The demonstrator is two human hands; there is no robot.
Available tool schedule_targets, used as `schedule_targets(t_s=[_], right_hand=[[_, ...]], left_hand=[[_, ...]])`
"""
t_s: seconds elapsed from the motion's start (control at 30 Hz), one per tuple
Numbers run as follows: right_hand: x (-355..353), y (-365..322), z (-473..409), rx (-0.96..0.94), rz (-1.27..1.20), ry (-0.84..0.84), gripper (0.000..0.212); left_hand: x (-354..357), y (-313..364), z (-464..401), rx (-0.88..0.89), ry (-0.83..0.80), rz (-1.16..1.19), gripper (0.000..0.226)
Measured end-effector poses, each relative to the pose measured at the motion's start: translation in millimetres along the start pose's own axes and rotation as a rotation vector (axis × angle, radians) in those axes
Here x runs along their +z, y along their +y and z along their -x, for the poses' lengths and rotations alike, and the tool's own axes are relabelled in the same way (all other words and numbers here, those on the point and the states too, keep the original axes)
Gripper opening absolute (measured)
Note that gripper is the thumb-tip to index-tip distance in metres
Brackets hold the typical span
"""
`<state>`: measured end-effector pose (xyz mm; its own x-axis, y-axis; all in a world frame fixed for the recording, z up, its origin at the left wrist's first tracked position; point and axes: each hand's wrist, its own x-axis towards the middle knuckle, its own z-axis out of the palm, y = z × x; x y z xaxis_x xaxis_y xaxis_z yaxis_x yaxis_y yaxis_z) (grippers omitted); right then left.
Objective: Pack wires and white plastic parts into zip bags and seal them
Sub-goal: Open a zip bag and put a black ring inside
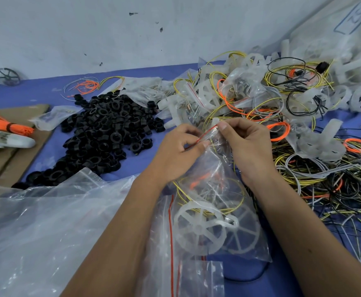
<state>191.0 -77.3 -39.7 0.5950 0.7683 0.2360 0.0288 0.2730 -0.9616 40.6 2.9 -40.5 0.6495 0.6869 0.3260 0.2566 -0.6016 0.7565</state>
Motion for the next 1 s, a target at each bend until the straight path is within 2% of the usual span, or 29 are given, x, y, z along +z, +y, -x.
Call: schedule_targets(t_s=[0.1,0.23,0.37,0.7,0.87,1.0], right_hand=[[-1.4,1.0,-1.0,0.000,0.031,0.007,0.015],[-2.6,3.0,-1.6,0.017,0.072,-0.022,0.020],[-4.8,3.2,-2.5,0.003,0.097,-0.021,0.022],[-4.0,2.3,-1.8,-0.020,0.159,-0.102,0.015],[-2.1,-0.1,0.7,-0.083,0.196,-0.152,0.011],[-2.5,-0.3,0.9,-0.114,0.226,-0.127,0.004]], left_hand=[[0.5,0.6,1.0,-0.036,0.002,0.016,0.032],[-0.1,2.8,1.5,-0.025,0.137,0.106,0.020],[-2.4,2.0,-0.2,-0.061,0.203,0.140,0.016],[-0.5,-1.0,-0.8,-0.005,0.240,0.067,0.012],[1.8,1.5,-0.6,0.059,0.195,0.072,0.005],[1.6,0.1,-0.9,0.044,0.175,0.081,0.009]])
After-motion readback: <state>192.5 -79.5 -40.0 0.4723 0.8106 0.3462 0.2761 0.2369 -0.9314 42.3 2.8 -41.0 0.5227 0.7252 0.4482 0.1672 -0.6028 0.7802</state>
